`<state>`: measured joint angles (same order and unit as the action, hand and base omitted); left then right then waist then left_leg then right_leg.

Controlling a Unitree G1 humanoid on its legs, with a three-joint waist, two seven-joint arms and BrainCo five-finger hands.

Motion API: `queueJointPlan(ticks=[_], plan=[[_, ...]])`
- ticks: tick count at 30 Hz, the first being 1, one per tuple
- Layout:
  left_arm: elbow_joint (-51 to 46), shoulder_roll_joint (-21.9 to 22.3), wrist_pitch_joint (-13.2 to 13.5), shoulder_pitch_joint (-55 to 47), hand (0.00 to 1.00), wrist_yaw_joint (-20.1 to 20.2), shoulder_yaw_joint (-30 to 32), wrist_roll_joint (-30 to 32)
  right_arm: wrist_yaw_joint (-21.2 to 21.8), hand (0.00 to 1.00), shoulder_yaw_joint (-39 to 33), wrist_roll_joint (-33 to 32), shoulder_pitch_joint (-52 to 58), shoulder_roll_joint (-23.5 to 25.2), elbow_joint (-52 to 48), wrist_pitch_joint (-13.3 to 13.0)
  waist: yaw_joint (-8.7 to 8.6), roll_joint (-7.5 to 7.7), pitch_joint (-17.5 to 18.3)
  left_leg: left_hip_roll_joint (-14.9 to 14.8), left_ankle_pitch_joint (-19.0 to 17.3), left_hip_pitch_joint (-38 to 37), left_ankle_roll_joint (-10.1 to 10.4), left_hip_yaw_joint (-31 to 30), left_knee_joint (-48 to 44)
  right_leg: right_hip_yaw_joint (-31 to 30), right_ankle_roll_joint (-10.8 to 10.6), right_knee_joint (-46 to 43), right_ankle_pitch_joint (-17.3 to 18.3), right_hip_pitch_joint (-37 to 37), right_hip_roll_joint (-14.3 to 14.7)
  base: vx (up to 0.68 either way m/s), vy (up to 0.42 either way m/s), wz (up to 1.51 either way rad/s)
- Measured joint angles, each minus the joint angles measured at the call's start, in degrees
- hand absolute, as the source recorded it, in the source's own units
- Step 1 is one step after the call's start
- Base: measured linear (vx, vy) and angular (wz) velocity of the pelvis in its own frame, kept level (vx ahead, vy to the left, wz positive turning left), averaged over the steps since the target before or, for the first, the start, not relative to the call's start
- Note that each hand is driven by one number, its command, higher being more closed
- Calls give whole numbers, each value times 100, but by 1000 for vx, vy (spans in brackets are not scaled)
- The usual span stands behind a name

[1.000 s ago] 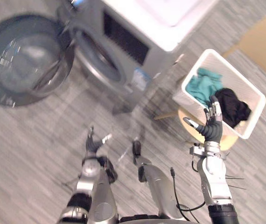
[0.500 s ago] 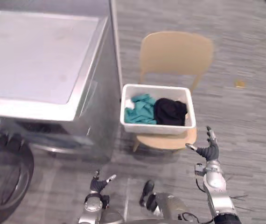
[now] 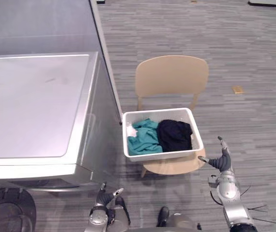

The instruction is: Pick up the laundry basket with both hands and put the clothes into the washing machine.

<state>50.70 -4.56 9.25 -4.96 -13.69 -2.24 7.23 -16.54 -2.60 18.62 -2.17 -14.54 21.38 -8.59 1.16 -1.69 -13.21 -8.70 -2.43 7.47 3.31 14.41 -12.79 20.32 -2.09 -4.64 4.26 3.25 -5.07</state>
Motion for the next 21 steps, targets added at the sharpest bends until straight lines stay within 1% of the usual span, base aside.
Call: queueJointPlan(ticks=[1, 4, 5, 6, 7, 9, 10, 12, 13, 14, 15, 16, 17, 18, 19, 20, 21], plan=[[2, -48, 8, 2, 0, -1, 15, -7, 40, 0, 142, 0, -188, -19, 90, 3, 19, -13, -12, 5, 0, 69, 0, -4, -4, -5, -6, -7, -4, -67, -5, -24, 53, 0], [13, -72, 15, 128, 0, 0, 59, -22, 45, 0, 463, 0, -831, -192, 298, -1, 51, -121, -281, -7, 48, 306, -65, -13, -44, -32, -29, -51, -20, -302, -2, -88, 33, -3], [9, -70, 25, 197, 0, 1, 62, -44, 43, 0, 540, -1, -1078, -286, 403, -2, 72, -179, -414, -17, 63, 428, -81, -25, -81, -36, -30, -85, -20, -417, 1, -145, 36, -4], [13, -75, 25, 329, 0, 1, 68, -75, 44, 0, 640, -1, -1422, -429, 615, 3, 110, -239, -625, -32, 64, 562, -83, -53, -126, -35, -30, -148, -20, -546, 4, -150, 39, -1], [17, -81, 22, 388, 0, 2, 68, -132, 44, 0, 708, -2, -1612, -502, 767, 13, 125, -262, -719, -34, 68, 629, -88, -68, -127, -32, -30, -190, -20, -626, 4, -146, 40, 6], [12, -157, 70, 520, 0, -4, 78, -330, 45, 0, 940, -3, -2348, -685, 1342, 40, 159, -288, -987, -32, 155, 895, -166, -123, -121, -8, -28, -337, -21, -929, -8, -118, 36, 8], [17, -184, 77, 546, 0, -5, 76, -355, 47, 0, 981, -3, -2528, -712, 1471, 52, 176, -290, -1037, -31, 170, 958, -185, -135, -126, -4, -27, -361, -22, -990, -11, -85, 33, 3], [97, -236, 115, 635, 0, -12, 70, -446, 43, 0, 1225, 0, -3251, -873, 2033, 121, 310, -299, -1084, -28, 230, 1265, -249, -183, -174, 14, 3, -432, -51, -1294, -17, -47, 33, 2], [97, -246, 122, 638, 0, -14, 70, -447, 41, 0, 1275, -1, -3434, -906, 2174, 140, 319, -303, -1101, -25, 236, 1339, -253, -202, -182, 35, 7, -435, -58, -1354, -18, -5, 32, 11], [119, -252, 125, 671, 0, -21, 68, -502, 36, 0, 1335, -2, -3772, -972, 2428, 168, 366, -328, -1152, -19, 246, 1464, -264, -254, -220, 86, 28, -440, -76, -1435, -18, 22, 37, 17], [178, -234, 124, 747, 0, -23, 59, -549, 26, 0, 1365, -2, -4010, -1059, 2617, 190, 473, -365, -1175, -4, 280, 1579, -286, -302, -234, 134, 30, -454, -77, -1523, -26, 20, 32, 20], [191, -224, 124, 762, 0, -29, 55, -565, 21, 0, 1399, -2, -4140, -1088, 2724, 209, 500, -386, -1190, 6, 304, 1630, -297, -331, -237, 165, 30, -470, -77, -1562, -34, 35, 39, 18], [226, -207, 127, 792, 0, -38, 52, -640, 7, 0, 1451, -2, -4380, -1133, 2912, 241, 611, -415, -1212, 17, 327, 1741, -311, -353, -235, 185, 31, -534, -77, -1680, -53, 42, 32, 17], [226, -163, 137, 813, 0, -57, 53, -687, -7, 0, 1519, -3, -4616, -1161, 3083, 253, 669, -457, -1238, 41, 348, 1849, -319, -399, -236, 220, 31, -566, -77, -1772, -70, 52, 39, 16], [233, -144, 136, 849, 0, -69, 50, -699, -14, 0, 1572, -2, -4722, -1192, 3168, 255, 688, -493, -1263, 63, 354, 1893, -326, -442, -236, 257, 31, -572, -77, -1795, -82, 44, 35, 22], [262, -117, 149, 877, 0, -100, 25, -752, -24, 0, 1647, -3, -4903, -1242, 3322, 258, 737, -562, -1298, 89, 369, 1991, -344, -501, -242, 321, 31, -611, -77, -1874, -104, 29, 41, 23], [272, -106, 209, 894, 0, -137, -2, -777, -33, 0, 1729, -2, -5064, -1272, 3465, 267, 801, -589, -1321, 109, 381, 2102, -360, -538, -246, 340, 32, -631, -77, -1966, -116, 26, 41, 20]])
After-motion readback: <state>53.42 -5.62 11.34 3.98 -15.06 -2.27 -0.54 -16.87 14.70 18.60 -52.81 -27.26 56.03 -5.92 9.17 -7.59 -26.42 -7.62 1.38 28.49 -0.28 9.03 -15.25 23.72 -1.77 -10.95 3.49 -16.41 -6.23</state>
